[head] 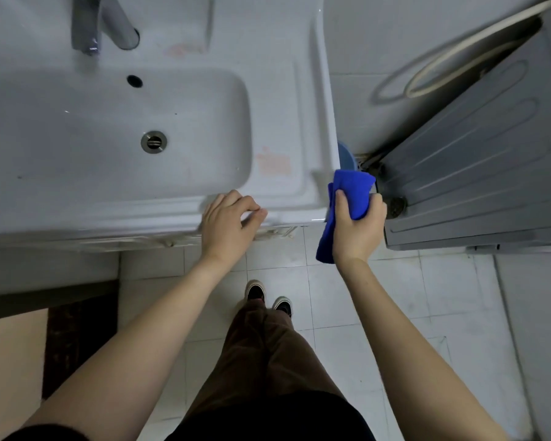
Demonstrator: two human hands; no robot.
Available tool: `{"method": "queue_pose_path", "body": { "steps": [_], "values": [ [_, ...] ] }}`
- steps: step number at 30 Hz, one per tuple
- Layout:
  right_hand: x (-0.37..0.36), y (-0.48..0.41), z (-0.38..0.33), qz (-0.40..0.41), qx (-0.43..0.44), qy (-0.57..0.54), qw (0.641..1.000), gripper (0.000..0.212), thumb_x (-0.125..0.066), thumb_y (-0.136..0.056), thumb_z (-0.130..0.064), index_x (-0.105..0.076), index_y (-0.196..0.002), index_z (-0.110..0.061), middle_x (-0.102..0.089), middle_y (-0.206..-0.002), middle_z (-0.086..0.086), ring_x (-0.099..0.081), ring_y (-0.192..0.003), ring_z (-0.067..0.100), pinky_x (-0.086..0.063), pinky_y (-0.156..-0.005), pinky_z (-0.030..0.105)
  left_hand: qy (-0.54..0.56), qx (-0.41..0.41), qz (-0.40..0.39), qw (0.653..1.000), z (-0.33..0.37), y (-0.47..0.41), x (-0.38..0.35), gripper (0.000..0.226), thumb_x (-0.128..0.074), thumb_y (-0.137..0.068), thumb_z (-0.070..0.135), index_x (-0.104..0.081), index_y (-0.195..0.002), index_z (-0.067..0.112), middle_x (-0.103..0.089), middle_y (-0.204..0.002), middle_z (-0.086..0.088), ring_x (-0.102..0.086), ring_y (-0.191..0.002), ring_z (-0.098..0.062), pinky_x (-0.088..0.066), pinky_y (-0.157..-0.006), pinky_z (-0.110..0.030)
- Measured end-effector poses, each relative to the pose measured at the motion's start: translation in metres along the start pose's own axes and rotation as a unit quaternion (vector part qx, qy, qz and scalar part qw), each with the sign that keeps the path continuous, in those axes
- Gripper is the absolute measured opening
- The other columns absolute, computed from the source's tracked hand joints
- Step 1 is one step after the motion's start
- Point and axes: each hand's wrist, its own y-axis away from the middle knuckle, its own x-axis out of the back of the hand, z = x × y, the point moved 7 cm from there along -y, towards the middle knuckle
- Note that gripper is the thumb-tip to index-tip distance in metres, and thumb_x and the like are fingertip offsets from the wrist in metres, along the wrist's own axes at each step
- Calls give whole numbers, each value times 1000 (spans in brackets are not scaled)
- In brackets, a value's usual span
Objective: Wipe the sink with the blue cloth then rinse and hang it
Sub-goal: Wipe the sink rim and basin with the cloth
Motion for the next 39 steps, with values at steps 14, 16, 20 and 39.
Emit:
{"method": "queue_pose_path", "body": {
  "steps": [14,16,20,39],
  "values": [
    [-5,19,3,2,47,49,998,36,-65,-88,-42,-53,-96,-10,-53,-98,5,-56,-77,23,-44,-65,33,27,11,-14,999,-2,0,2,10,-63,-87,19,-73,-85,19,-65,-89,3,-54,-91,-19,-30,-79,-22],
    [-9,18,1,5,38,42,998,35,-64,-88,-43,-52,-96,-11,-52,-97,2,-54,-74,17,-45,-64,33,21,9,2,1000,-1,0,3,10,-63,-87,18,-72,-84,19,-64,-88,3,-53,-89,-18,-29,-77,-21],
    [-44,52,-19,-59,145,66,985,33,-66,-87,-39,-55,-94,-9,-53,-94,5,-53,-73,21,-38,-58,29,16,17,-5,1000,-1,2,-1,10,-62,-89,20,-72,-87,18,-64,-91,3,-51,-91,-16,-31,-77,-24],
    [-46,63,-32,-62,108,91,988,33,-64,-90,-38,-51,-94,-8,-48,-95,4,-54,-75,29,-36,-64,32,17,85,65,994,-95,50,163,23,-71,-86,25,-70,-108,15,-59,-106,10,-57,-108,-16,-38,-91,-12]
  ]
}}
